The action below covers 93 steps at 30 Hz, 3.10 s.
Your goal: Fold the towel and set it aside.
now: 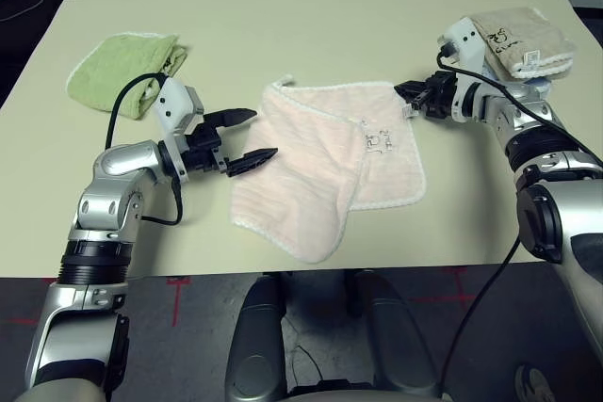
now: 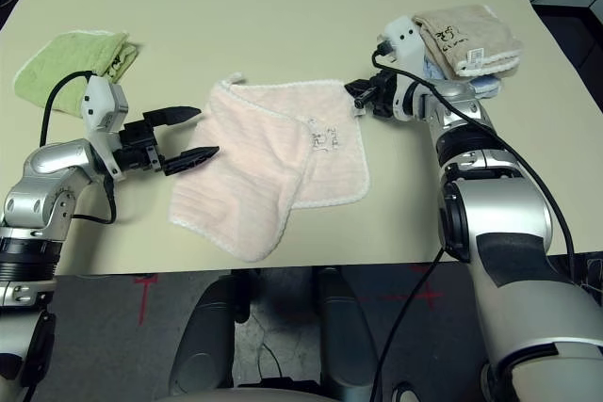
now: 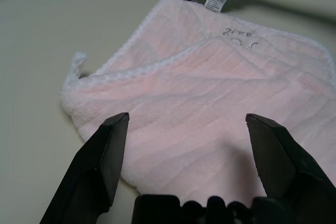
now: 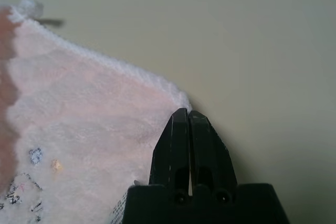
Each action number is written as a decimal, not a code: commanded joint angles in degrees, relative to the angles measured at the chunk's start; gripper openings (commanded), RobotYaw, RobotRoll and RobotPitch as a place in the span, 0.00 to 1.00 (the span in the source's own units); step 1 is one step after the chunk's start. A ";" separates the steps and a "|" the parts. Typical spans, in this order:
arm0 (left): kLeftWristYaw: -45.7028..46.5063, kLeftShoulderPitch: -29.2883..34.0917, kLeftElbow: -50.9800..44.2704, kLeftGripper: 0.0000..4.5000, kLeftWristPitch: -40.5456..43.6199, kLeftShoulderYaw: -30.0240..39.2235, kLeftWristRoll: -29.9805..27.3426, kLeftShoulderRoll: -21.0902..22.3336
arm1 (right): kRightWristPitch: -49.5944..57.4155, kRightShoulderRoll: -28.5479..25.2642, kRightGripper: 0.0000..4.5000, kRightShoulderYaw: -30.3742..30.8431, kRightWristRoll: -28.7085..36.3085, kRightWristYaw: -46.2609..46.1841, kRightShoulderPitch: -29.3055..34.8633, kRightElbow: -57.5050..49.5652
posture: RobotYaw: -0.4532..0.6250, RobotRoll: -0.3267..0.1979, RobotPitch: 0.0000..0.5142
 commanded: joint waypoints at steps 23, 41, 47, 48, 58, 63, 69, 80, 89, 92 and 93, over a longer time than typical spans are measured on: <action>-0.09 -2.10 3.46 1.00 -1.12 -2.13 2.25 -3.16 | -18.89 6.43 0.00 -13.94 17.49 -1.67 -16.83 -7.55 | 0.40 0.62 0.50; 1.04 -4.03 5.52 1.00 -1.41 -2.93 2.49 -6.26 | -11.76 5.94 0.00 -14.15 23.78 1.96 -22.47 -14.42 | 0.38 0.62 0.51; 9.58 -9.71 15.16 1.00 -4.92 -1.49 5.81 -10.65 | -10.26 4.99 0.00 -14.27 24.11 1.98 -21.01 -16.08 | 0.39 0.62 0.50; 11.13 -10.94 17.09 1.00 -5.94 -1.35 6.45 -11.39 | -10.70 4.55 0.00 -14.43 23.93 1.78 -21.16 -15.60 | 0.39 0.62 0.50; 10.04 -14.66 22.81 1.00 -4.58 -2.85 6.35 -15.77 | -11.66 3.57 0.00 -14.43 23.37 0.32 -22.04 -12.47 | 0.38 0.62 0.50; 5.58 -12.27 16.88 1.00 6.54 -4.44 3.21 -15.51 | -11.46 4.14 0.00 -14.15 23.31 0.14 -22.15 -12.56 | 0.38 0.62 0.51; 5.78 -11.72 13.40 1.00 13.78 -4.08 1.46 -16.75 | -11.17 4.85 0.00 -13.96 23.62 0.24 -22.30 -13.28 | 0.37 0.62 0.52; 8.90 -15.24 19.70 1.00 12.16 -3.45 2.82 -19.66 | -10.46 5.07 0.00 -13.91 24.02 0.14 -21.91 -15.38 | 0.36 0.62 0.53; 8.03 -15.43 18.27 1.00 16.41 -2.29 0.86 -18.34 | -10.19 4.94 0.00 -13.90 23.95 -0.03 -21.65 -15.88 | 0.35 0.62 0.53; 5.13 -14.28 14.67 1.00 20.95 -2.37 -0.91 -15.26 | -10.27 4.88 0.00 -13.91 23.92 0.05 -21.50 -15.77 | 0.36 0.62 0.54; 4.32 -13.77 13.51 1.00 22.56 -2.46 -1.52 -14.32 | -10.30 4.87 0.00 -13.91 23.91 0.06 -21.46 -15.74 | 0.36 0.62 0.54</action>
